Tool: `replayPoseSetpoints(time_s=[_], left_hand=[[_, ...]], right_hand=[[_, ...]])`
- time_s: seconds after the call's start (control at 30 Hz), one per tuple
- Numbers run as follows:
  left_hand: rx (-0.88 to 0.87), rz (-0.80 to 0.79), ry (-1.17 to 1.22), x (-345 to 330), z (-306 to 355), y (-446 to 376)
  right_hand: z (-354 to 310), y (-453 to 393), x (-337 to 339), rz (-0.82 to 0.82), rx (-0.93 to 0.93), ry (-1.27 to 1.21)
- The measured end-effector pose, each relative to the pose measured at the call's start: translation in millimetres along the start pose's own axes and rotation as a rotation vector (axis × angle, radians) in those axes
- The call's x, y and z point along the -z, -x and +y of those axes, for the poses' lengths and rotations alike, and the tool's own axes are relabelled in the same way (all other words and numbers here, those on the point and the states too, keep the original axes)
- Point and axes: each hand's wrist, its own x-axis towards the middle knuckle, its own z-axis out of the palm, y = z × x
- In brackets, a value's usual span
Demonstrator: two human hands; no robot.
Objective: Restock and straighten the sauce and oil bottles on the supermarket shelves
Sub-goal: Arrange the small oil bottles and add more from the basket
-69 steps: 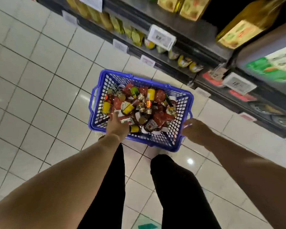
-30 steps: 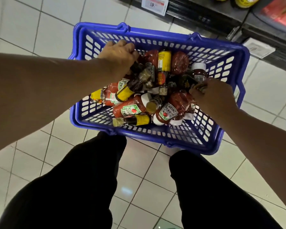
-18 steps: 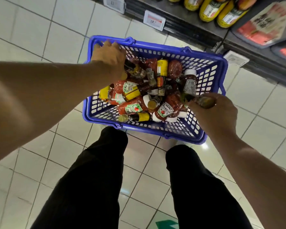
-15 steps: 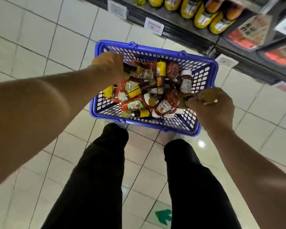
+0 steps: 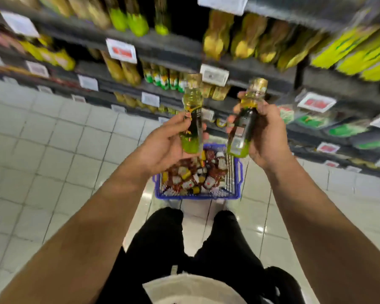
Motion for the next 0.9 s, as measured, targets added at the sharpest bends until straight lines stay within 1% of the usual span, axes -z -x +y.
replayPoseSetpoints(time_s=[0.07, 0.1, 0.17, 0.23, 0.33, 0.4, 0.5, 0.6, 0.7, 0.8, 0.9], left_hand=[[-0.056, -0.045, -0.063, -20.7, 46.9, 19.0], [-0.100, -0.032, -0.152, -31.0, 66.7, 26.3], [-0.201, 0.045, -0.358, -50.2, 101.0, 37.0], [-0.286, 0.085, -0.505, -66.0, 129.5, 47.1], [-0.395, 0.072, -0.582, -84.3, 166.1, 64.0], [-0.469, 0.077, -0.590, -92.4, 188.7, 73.5], [-0.568, 0.101, -0.607, -102.5, 224.9, 88.1], [-0.651, 0.115, -0.644, -107.5, 263.7, 100.3], [-0.747, 0.103, -0.677, -109.8, 308.7, 103.8], [-0.835, 0.137, -0.721, -107.0, 361.7, 97.8], [-0.890, 0.196, -0.820, -90.2, 418.2, 83.4]], right_hand=[[-24.8, 11.2, -39.7, -0.054, 0.019, -0.008], [-35.6, 15.9, -57.9, -0.072, 0.032, -0.009], [-56.3, 22.6, -89.9, -0.118, 0.066, -0.027], [-75.6, 26.5, -116.7, -0.212, 0.117, -0.033], [-101.6, 24.9, -147.6, -0.313, 0.217, 0.082], [-116.2, 21.3, -165.0, -0.345, 0.296, 0.192], [-137.0, 20.0, -189.9, -0.403, 0.392, 0.265], [-159.1, 19.7, -215.3, -0.424, 0.510, 0.372], [-180.9, 11.8, -247.1, -0.450, 0.555, 0.382], [-199.8, -3.4, -289.8, -0.380, 0.641, 0.484], [-210.5, -28.4, -338.7, -0.311, 0.751, 0.522]])
